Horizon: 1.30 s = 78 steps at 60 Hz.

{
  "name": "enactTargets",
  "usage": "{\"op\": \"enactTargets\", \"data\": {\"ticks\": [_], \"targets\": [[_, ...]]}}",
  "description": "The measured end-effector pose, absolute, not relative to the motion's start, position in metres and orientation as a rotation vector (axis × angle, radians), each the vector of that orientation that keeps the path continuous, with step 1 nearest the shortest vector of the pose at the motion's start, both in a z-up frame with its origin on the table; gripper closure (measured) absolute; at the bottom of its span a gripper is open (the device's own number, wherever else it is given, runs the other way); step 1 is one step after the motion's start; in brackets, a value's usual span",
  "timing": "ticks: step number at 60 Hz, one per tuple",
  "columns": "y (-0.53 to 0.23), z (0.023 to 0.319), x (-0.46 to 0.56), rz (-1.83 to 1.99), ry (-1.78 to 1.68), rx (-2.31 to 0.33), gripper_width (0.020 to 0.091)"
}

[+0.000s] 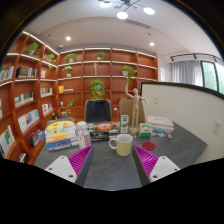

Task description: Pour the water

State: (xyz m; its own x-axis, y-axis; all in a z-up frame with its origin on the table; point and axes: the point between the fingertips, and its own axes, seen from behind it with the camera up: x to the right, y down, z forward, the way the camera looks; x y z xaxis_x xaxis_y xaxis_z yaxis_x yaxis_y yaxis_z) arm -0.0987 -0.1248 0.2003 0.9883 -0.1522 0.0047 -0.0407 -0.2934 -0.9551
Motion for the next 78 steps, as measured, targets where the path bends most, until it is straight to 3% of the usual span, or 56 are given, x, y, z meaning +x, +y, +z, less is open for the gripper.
{"op": "enactTargets", "data": {"ticks": [8,9,11,40,53,57,62,64,78], "targets": [[-0.114,0.171,-0.129,-0.085,0.128,-1.848,0.0289],[-0.12,0.184,-0.123,-0.077,0.124,-1.853,0.0289],[-0.11,0.163,-0.144,-0.053,0.12,-1.84,0.0289],[0.024,0.093,-0.207,0.044,0.048,-1.828,0.029],[0.076,0.086,-0.223,0.066,-0.02,-1.798,0.0303],[0.082,0.087,-0.222,0.038,-0.038,-1.789,0.0349],[0.085,0.087,-0.214,0.001,-0.023,-1.762,0.0489],[0.085,0.089,-0.211,-0.006,-0.012,-1.746,0.0586],[0.082,0.092,-0.211,0.114,0.013,-1.726,0.0734]]}}
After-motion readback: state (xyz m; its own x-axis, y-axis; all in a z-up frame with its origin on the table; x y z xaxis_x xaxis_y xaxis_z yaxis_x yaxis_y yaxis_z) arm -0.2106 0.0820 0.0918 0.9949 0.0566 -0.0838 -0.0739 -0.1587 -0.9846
